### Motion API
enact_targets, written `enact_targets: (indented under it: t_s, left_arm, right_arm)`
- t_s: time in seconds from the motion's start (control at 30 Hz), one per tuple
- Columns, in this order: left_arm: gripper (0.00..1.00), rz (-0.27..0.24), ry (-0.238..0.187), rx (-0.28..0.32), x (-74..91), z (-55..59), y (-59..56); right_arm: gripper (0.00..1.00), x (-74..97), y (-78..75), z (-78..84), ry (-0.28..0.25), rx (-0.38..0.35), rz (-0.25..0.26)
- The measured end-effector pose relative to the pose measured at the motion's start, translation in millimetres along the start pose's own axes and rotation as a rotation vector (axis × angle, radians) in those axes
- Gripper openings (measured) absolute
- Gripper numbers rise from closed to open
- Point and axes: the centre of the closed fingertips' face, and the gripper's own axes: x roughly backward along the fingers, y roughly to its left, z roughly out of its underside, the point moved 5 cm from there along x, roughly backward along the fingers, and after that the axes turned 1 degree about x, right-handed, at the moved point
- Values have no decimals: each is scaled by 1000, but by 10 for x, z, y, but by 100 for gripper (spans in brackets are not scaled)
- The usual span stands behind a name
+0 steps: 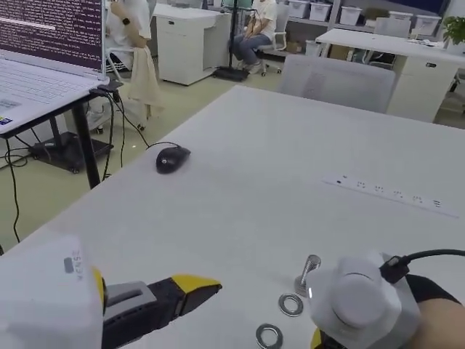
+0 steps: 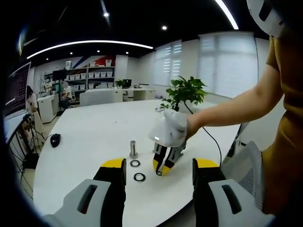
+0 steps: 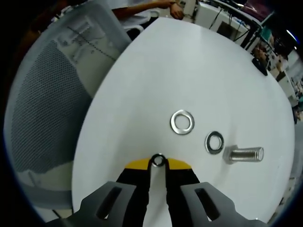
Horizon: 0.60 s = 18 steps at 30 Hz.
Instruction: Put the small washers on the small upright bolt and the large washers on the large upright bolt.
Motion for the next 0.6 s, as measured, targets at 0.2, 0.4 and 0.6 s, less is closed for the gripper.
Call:
enact_targets:
  t_s: [0.2, 0.4, 0.6]
  left_arm:
    - [55, 2, 13, -2, 0, 19, 10]
    - [55, 20, 16, -7, -38, 12, -17]
    - [55, 32, 13, -8, -61, -5, -18]
  right_arm:
    - [12, 145, 0, 105, -18, -47, 21]
    - [12, 350, -49, 289, -37, -124, 60]
    - [12, 545, -106, 448, -35, -175, 103]
